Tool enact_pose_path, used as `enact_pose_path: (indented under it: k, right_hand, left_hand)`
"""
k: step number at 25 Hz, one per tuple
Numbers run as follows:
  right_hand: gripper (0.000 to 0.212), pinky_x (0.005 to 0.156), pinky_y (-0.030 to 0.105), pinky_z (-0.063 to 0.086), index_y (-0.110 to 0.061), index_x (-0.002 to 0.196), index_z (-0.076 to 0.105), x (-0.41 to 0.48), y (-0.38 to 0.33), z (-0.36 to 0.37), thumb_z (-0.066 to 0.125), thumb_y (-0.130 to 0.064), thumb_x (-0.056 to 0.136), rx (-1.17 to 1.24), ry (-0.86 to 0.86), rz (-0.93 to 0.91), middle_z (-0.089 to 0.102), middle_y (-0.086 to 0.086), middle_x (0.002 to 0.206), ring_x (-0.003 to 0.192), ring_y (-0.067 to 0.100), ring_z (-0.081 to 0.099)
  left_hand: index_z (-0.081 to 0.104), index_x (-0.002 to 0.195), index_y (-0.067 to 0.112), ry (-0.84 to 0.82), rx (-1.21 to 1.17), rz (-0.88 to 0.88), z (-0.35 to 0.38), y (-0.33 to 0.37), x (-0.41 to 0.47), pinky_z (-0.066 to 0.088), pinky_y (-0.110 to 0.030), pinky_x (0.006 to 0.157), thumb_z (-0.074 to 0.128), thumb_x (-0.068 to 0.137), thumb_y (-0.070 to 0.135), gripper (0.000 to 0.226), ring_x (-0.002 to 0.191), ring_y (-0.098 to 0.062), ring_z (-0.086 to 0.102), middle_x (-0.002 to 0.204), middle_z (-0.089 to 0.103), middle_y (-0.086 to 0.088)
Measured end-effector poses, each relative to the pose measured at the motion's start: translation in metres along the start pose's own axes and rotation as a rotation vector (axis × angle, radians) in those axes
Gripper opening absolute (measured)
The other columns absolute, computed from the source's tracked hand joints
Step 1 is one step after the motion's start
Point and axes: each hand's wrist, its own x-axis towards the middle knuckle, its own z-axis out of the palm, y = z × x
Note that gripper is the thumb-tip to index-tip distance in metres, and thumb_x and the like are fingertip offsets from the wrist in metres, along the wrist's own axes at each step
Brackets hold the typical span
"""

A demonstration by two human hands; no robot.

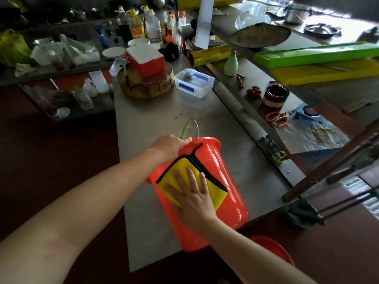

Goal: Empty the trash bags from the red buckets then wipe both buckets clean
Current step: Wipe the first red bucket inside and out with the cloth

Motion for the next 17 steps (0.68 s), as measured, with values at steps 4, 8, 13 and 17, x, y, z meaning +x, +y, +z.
enact_pose_path:
  k: [4, 8, 13, 17]
  right_hand:
    - [0.061, 0.122, 0.060, 0.003, -0.054, 0.154, 0.020, -0.007, 0.039, -0.004, 0.033, -0.068, 0.096, 0.070, 0.081, 0.145, -0.002, -0.007, 0.170, 0.155, 0.030, -0.012]
    - [0.064, 0.122, 0.050, 0.013, -0.064, 0.150, 0.003, -0.006, 0.089, -0.004, 0.022, -0.080, 0.091, 0.287, 0.017, 0.387, -0.005, -0.013, 0.169, 0.156, 0.023, -0.005]
    - [0.061, 0.120, 0.050, 0.027, -0.067, 0.148, 0.006, -0.016, 0.144, -0.003, 0.032, -0.077, 0.093, 0.698, -0.172, 0.614, 0.001, -0.019, 0.167, 0.154, 0.020, 0.014]
    - [0.062, 0.123, 0.053, 0.016, -0.066, 0.147, -0.003, -0.027, 0.120, -0.006, 0.027, -0.076, 0.094, 0.518, -0.146, 0.482, -0.011, -0.019, 0.166, 0.156, 0.023, -0.003]
  left_hand:
    - [0.032, 0.152, 0.045, -0.013, 0.054, 0.006, -0.001, 0.006, 0.006, 0.049, -0.038, 0.085, 0.043, 0.096, 0.012, 0.066, 0.107, -0.035, 0.063, 0.120, 0.067, -0.012]
    - [0.031, 0.153, 0.044, -0.025, 0.082, 0.020, 0.000, 0.007, 0.010, 0.049, -0.038, 0.084, 0.042, 0.096, 0.012, 0.066, 0.106, -0.037, 0.063, 0.120, 0.066, -0.016]
    - [0.033, 0.151, 0.045, 0.006, 0.050, 0.004, 0.001, 0.009, 0.011, 0.050, -0.037, 0.084, 0.046, 0.094, 0.013, 0.066, 0.103, -0.033, 0.065, 0.116, 0.070, -0.006]
    - [0.035, 0.151, 0.043, -0.005, 0.081, 0.010, 0.001, 0.006, 0.013, 0.050, -0.036, 0.082, 0.048, 0.092, 0.013, 0.067, 0.103, -0.033, 0.064, 0.115, 0.070, -0.009]
